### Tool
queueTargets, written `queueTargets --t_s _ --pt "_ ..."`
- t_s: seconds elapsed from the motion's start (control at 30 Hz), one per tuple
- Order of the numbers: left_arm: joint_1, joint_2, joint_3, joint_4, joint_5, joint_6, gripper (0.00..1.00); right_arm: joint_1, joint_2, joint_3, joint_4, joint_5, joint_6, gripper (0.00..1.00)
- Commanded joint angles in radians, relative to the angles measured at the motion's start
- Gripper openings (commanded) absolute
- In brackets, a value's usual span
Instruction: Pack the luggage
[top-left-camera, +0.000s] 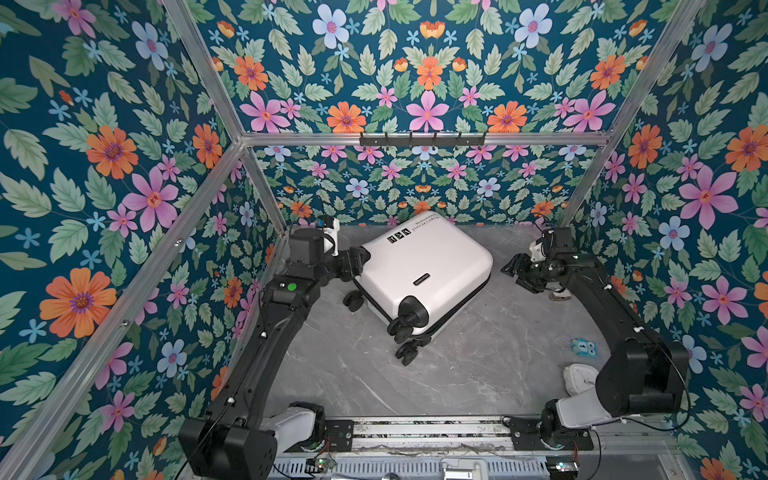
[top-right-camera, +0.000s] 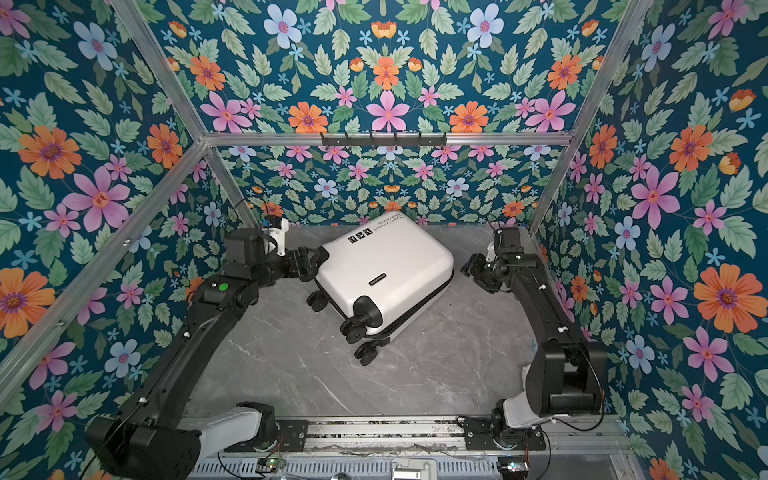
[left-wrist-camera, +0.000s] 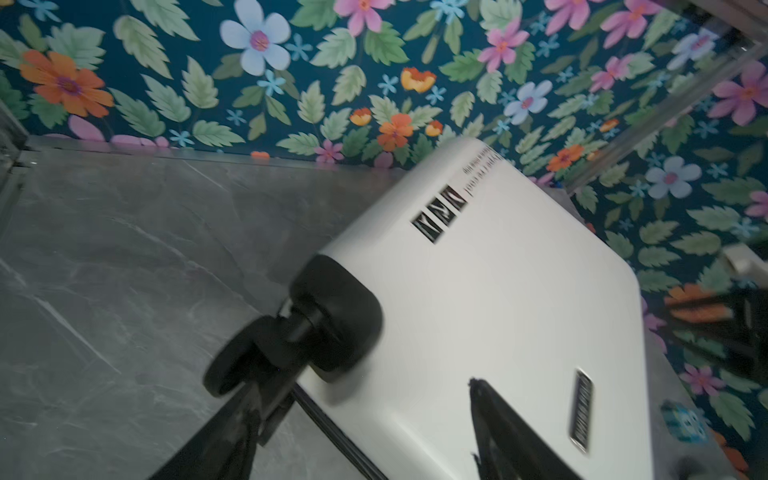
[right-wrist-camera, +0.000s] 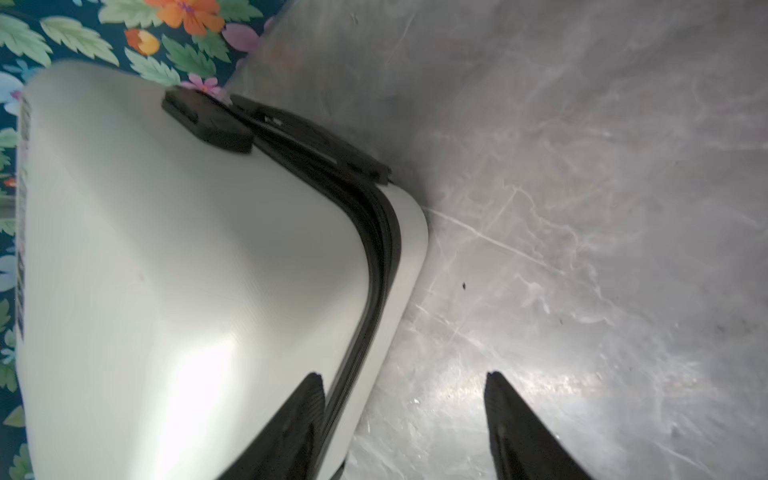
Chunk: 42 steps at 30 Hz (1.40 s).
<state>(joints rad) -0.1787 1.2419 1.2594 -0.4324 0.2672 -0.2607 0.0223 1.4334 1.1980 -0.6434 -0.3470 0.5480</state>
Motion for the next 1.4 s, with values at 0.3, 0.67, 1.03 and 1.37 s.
queueTargets --t_s 0.3,0.67,1.03,1.37 --pt "0.152 0.545 0.247 0.096 0.116 0.051 0.74 0.220 -0.132 -0.265 0.128 0.039 0.022 0.63" --pt "0.150 0.685 0.164 0.092 0.203 0.065 0.66 0.221 0.092 -0.114 0.164 0.022 -0.001 0.65" --pt "0.095 0.577 -0.008 0.121 0.255 0.068 0.63 0.211 0.333 0.137 0.099 0.052 -0.048 0.65" --pt "-0.034 0.436 -0.189 0.190 0.243 0.021 0.63 0.146 0.457 0.298 0.068 -0.032 -0.068 0.66"
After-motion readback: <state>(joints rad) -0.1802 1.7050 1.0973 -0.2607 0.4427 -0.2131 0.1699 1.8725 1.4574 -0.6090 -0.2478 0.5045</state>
